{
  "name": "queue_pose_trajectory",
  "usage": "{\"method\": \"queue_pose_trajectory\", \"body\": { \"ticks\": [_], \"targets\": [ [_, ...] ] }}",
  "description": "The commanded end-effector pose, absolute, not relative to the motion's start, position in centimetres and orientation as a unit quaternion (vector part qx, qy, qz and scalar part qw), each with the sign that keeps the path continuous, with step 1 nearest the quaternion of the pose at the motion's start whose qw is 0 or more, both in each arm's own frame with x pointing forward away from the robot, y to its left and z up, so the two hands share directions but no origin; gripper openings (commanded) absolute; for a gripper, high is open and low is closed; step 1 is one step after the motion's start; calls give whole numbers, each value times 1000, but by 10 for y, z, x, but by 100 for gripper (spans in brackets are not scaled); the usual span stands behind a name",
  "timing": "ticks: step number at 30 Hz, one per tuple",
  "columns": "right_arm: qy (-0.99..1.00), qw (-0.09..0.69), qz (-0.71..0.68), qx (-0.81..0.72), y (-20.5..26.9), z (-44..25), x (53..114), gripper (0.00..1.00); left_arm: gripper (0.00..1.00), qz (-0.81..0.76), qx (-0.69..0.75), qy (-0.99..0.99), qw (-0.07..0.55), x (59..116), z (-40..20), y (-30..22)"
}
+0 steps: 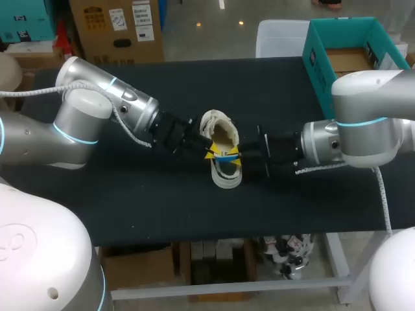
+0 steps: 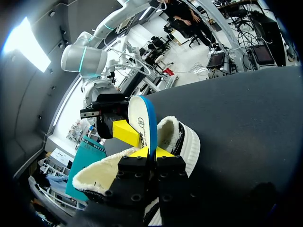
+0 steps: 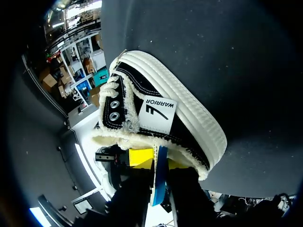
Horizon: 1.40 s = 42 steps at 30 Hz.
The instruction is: Open the shoe tongue, take the insole out of the shoe, put the insole back into the shoe, and pack the shoe into the shoebox
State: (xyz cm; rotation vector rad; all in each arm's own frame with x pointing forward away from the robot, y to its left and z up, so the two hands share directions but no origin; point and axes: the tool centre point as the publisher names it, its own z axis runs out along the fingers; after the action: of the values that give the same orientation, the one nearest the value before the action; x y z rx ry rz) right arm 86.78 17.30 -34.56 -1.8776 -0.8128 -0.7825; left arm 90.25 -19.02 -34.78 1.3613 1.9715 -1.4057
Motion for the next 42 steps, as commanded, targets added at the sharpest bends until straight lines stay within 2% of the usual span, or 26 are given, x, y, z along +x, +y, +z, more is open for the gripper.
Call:
{"method": "queue_pose_trajectory", "body": {
  "ticks": [1, 5, 7, 9, 11, 21, 22, 23, 24, 26, 29, 31, 32, 42],
  "targets": [
    [-326, 449, -324, -766, 167, -335, 854, 15, 0, -499, 482, 697, 183, 902, -350, -191],
    [-323, 451, -327, -765, 166, -336, 851, 20, 0, -498, 482, 697, 184, 901, -349, -191],
    [-324, 453, -328, -763, 165, -336, 850, 15, 0, -498, 482, 697, 184, 900, -349, -192],
    [-324, 453, -328, -763, 166, -336, 850, 4, 0, -498, 481, 698, 184, 900, -348, -192],
    [-326, 454, -326, -763, 168, -337, 851, 0, 0, -497, 481, 698, 184, 900, -348, -192],
    [-331, 457, -320, -761, 172, -339, 854, 0, 0, -499, 478, 699, 184, 899, -347, -191],
    [-330, 457, -320, -761, 172, -339, 854, 0, 3, -502, 478, 697, 183, 898, -346, -191],
    [-330, 456, -321, -762, 172, -339, 854, 0, 20, -503, 480, 695, 183, 897, -344, -191],
    [-329, 455, -320, -763, 171, -339, 854, 0, 31, -505, 483, 691, 183, 895, -342, -192],
    [-328, 455, -320, -763, 171, -339, 855, 0, 41, -506, 486, 688, 185, 892, -339, -192],
    [-327, 454, -320, -765, 170, -340, 854, 0, 36, -510, 493, 680, 187, 886, -334, -193],
    [-326, 454, -320, -765, 170, -340, 854, 0, 19, -510, 495, 678, 188, 884, -333, -194],
    [-326, 454, -320, -765, 170, -340, 854, 0, 0, -511, 496, 676, 188, 883, -332, -195],
    [-326, 451, -317, -768, 170, -343, 863, 0, 0, -505, 497, 681, 185, 888, -337, -197]
  ]
}}
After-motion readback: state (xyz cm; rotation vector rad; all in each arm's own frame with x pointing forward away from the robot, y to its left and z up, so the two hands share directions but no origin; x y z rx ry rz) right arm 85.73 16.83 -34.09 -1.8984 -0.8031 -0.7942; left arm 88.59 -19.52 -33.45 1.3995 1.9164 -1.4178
